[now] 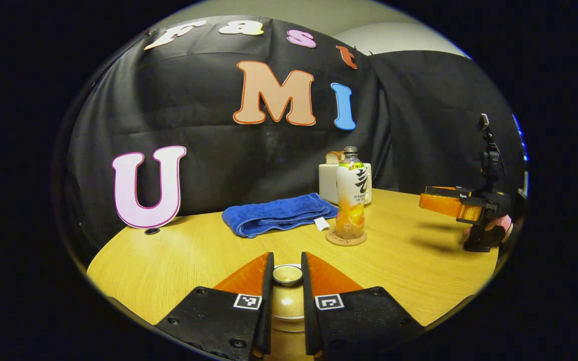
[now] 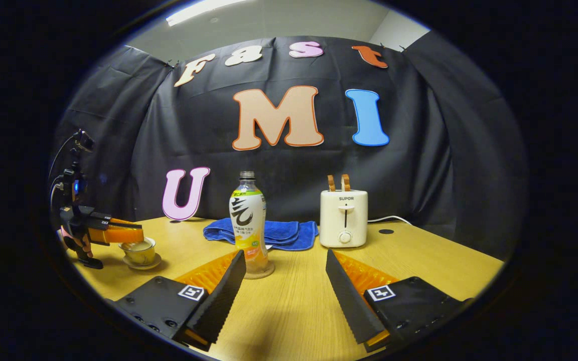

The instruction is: Open the teacup lid with one hand, grasp the water bottle and pour water into the teacup with the other hand; after pouring, place the water bottle on the coaster and then close the teacup lid.

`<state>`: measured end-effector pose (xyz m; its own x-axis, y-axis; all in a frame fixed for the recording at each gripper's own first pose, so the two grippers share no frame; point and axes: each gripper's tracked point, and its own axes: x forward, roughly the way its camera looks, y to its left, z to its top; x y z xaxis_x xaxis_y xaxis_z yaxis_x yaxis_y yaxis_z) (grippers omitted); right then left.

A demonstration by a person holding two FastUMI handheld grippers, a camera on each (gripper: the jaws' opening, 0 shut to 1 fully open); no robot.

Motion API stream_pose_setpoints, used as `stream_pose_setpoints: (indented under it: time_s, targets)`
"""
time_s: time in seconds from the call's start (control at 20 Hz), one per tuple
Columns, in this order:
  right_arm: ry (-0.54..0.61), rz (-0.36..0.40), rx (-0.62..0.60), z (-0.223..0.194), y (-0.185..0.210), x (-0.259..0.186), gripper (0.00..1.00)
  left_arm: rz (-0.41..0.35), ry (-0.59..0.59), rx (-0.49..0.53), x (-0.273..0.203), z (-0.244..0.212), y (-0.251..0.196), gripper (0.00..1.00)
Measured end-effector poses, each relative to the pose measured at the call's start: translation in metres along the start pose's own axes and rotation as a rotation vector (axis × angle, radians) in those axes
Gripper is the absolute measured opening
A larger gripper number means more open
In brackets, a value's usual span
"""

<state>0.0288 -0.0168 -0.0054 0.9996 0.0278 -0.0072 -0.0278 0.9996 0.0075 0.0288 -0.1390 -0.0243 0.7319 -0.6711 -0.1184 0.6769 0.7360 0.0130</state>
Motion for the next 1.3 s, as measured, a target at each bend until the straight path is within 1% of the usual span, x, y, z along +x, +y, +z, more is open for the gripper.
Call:
stream_pose_setpoints:
  time_s: [0.15,0.2,0.25,0.3,0.35,0.4,0.55,0.65,0.7,0.75,0.8,0.85,0.9,1.05,1.15,1.2,1.25,1.3]
  targets:
    - [-0.004,-0.098,-0.003,0.0,-0.02,-0.002,1.0,-0.008,0.006,0.006,0.002,0.0,-0.001,0.24]
    - [-0.005,-0.139,-0.005,0.001,-0.028,-0.002,1.0,-0.01,0.01,0.007,0.002,-0.002,-0.001,0.24]
    - [-0.008,-0.178,-0.006,0.001,-0.036,-0.005,0.97,-0.01,0.009,0.007,0.002,0.0,-0.001,0.24]
    - [-0.008,-0.202,-0.007,0.002,-0.04,-0.006,0.97,-0.01,0.007,0.006,0.001,0.0,-0.002,0.24]
    - [-0.008,-0.219,-0.007,0.001,-0.042,-0.007,1.0,-0.011,0.008,0.006,0.002,-0.001,-0.002,0.24]
    - [-0.009,-0.226,-0.008,0.002,-0.042,-0.008,0.97,-0.01,0.011,0.007,0.002,0.0,-0.002,0.25]
    - [-0.009,-0.24,-0.008,0.001,-0.046,-0.008,0.96,-0.001,0.003,0.009,0.0,0.0,0.0,0.29]
    - [-0.01,-0.253,-0.008,0.001,-0.048,-0.007,0.96,0.009,-0.009,0.011,-0.001,0.003,0.002,0.29]
    - [-0.01,-0.254,-0.008,0.001,-0.049,-0.006,0.96,0.02,-0.013,0.009,-0.002,0.002,0.004,0.32]
    - [-0.009,-0.256,-0.008,0.002,-0.049,-0.007,1.0,0.027,-0.02,0.005,-0.003,0.003,0.005,0.39]
    - [-0.009,-0.257,-0.008,0.002,-0.049,-0.007,1.0,0.029,-0.026,0.0,-0.005,0.003,0.003,0.59]
    - [-0.009,-0.26,-0.009,0.001,-0.05,-0.006,0.96,0.033,-0.038,-0.001,-0.007,0.006,0.003,0.64]
    - [-0.01,-0.263,-0.009,0.002,-0.051,-0.007,1.0,0.036,-0.053,-0.001,-0.01,0.008,0.002,0.76]
    - [-0.01,-0.268,-0.009,0.002,-0.053,-0.006,1.0,0.051,-0.1,-0.013,-0.021,0.014,0.001,0.82]
    - [-0.01,-0.27,-0.009,0.002,-0.054,-0.005,1.0,0.077,-0.136,-0.034,-0.03,0.018,0.007,0.87]
    - [-0.01,-0.27,-0.01,0.002,-0.053,-0.006,0.96,0.098,-0.144,-0.051,-0.035,0.018,0.01,0.92]
    - [-0.01,-0.27,-0.01,0.002,-0.053,-0.006,1.0,0.119,-0.135,-0.045,-0.039,0.015,0.014,0.94]
    - [-0.01,-0.271,-0.01,0.002,-0.053,-0.006,1.0,0.143,-0.136,-0.05,-0.044,0.015,0.017,0.96]
